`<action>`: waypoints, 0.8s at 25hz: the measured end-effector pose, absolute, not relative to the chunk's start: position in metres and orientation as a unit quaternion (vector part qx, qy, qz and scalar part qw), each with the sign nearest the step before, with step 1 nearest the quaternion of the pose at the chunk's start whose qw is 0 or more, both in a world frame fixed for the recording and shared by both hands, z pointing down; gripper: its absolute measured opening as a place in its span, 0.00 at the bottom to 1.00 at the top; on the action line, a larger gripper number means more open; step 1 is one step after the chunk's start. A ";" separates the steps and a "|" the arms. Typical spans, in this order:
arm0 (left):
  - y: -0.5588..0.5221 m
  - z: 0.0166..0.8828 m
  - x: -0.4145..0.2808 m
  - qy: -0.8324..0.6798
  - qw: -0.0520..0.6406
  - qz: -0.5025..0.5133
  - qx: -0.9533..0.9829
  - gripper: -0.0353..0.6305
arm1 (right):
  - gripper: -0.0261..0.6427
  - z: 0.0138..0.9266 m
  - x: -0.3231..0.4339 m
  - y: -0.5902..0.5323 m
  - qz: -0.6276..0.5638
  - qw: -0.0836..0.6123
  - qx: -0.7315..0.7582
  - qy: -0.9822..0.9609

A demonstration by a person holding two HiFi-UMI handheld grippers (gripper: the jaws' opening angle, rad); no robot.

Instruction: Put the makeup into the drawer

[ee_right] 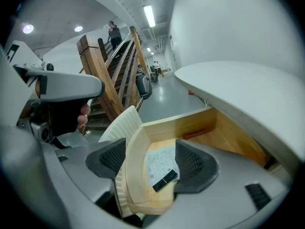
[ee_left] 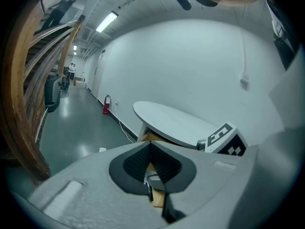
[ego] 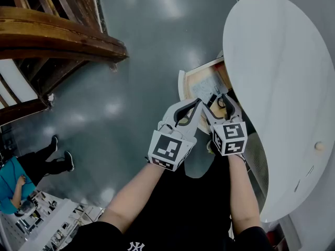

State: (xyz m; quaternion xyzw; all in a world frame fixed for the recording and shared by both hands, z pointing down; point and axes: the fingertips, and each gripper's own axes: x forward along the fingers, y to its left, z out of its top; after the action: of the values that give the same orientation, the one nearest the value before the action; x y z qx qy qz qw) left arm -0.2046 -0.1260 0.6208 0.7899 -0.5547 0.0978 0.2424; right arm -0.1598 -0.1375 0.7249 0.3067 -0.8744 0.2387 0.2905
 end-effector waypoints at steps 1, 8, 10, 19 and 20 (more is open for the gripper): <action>-0.125 0.618 -0.204 -0.555 0.243 0.097 0.789 0.06 | 0.54 0.720 -0.160 -0.136 0.240 0.287 0.306 -0.875; -0.119 0.588 -0.198 -0.551 0.247 0.101 0.791 0.07 | 0.31 0.659 -0.157 -0.133 0.226 0.253 0.318 -0.885; -0.119 0.573 -0.197 -0.551 0.245 0.098 0.792 0.06 | 0.24 0.638 -0.154 -0.134 0.222 0.242 0.325 -0.887; -0.118 0.503 -0.176 -0.541 0.231 0.089 0.804 0.06 | 0.08 0.548 -0.132 -0.139 0.207 0.203 0.345 -0.893; -0.118 0.496 -0.173 -0.540 0.230 0.087 0.805 0.06 | 0.08 0.538 -0.130 -0.140 0.204 0.198 0.347 -0.894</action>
State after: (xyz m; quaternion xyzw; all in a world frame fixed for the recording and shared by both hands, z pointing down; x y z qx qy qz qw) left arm -0.1727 -0.1184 0.4962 0.8051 -0.5398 0.0866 0.2299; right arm -0.1300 -0.1399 0.5382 0.3471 -0.8935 0.2042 0.1984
